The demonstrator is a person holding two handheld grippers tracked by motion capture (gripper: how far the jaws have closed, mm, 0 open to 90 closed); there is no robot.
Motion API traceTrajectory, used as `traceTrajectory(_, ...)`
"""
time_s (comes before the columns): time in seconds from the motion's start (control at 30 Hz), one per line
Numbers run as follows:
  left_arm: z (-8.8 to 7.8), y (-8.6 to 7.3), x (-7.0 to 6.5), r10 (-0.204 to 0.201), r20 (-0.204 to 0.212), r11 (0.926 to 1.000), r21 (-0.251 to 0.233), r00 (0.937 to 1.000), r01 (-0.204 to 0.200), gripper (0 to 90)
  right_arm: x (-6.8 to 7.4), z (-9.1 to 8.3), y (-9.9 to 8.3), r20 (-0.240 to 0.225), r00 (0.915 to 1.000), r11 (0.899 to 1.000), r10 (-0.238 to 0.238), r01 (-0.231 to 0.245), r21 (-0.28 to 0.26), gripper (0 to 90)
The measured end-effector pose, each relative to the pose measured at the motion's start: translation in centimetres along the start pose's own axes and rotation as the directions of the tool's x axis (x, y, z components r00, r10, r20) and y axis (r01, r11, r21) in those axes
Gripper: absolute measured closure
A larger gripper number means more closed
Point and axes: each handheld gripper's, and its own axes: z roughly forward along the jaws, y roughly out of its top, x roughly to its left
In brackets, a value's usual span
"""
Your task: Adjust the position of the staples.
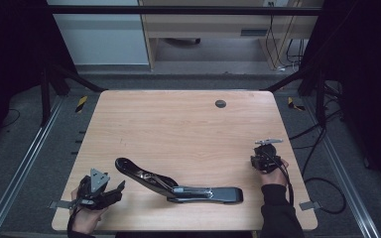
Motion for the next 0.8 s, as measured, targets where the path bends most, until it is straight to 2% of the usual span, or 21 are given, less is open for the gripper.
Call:
traceTrajectory(0.13, 0.0, 0.0, -0.1, 0.002, 0.000, 1.0000, 0.001, 1.0000, -0.002, 32.0, 0.0, -1.0, -0.3, -0.059, 0.9970, 0.999, -0.051, 0.050, -0.019, 77.8)
traceTrajectory(0.3, -0.1, -0.1, -0.1, -0.001, 0.000, 1.0000, 0.000, 1.0000, 0.001, 32.1, -0.1, -2.0, -1.4, -0.127, 0.9832, 0.991, -0.131, 0.128, -0.035, 77.9)
traceTrajectory(0.4, -0.1, -0.1, -0.1, -0.002, 0.002, 1.0000, 0.001, 1.0000, 0.002, 32.0, -0.2, -2.5, -2.0, -0.167, 0.9755, 0.990, -0.143, 0.140, -0.031, 77.9)
traceTrajectory(0.5, -0.1, -0.1, -0.1, -0.003, 0.005, 1.0000, 0.003, 1.0000, 0.003, 32.0, -0.2, -2.8, -2.7, -0.176, 0.9643, 0.980, -0.197, 0.193, -0.044, 77.9)
traceTrajectory(0.53, -0.1, -0.1, -0.1, -0.001, 0.005, 1.0000, 0.004, 1.0000, 0.001, 32.0, -0.2, -3.1, -3.0, -0.193, 0.9601, 0.979, -0.202, 0.199, -0.038, 77.9)
traceTrajectory(0.7, -0.1, -0.1, -0.1, -0.001, 0.003, 1.0000, 0.004, 1.0000, 0.001, 31.6, -0.4, -3.5, -4.5, -0.212, 0.9372, 0.961, -0.277, 0.273, -0.048, 77.8)
traceTrajectory(0.8, 0.0, -0.1, -0.1, 0.001, 0.003, 1.0000, 0.004, 1.0000, -0.001, 31.6, -0.5, -3.5, -5.2, -0.221, 0.9312, 0.956, -0.290, 0.290, -0.033, 77.6)
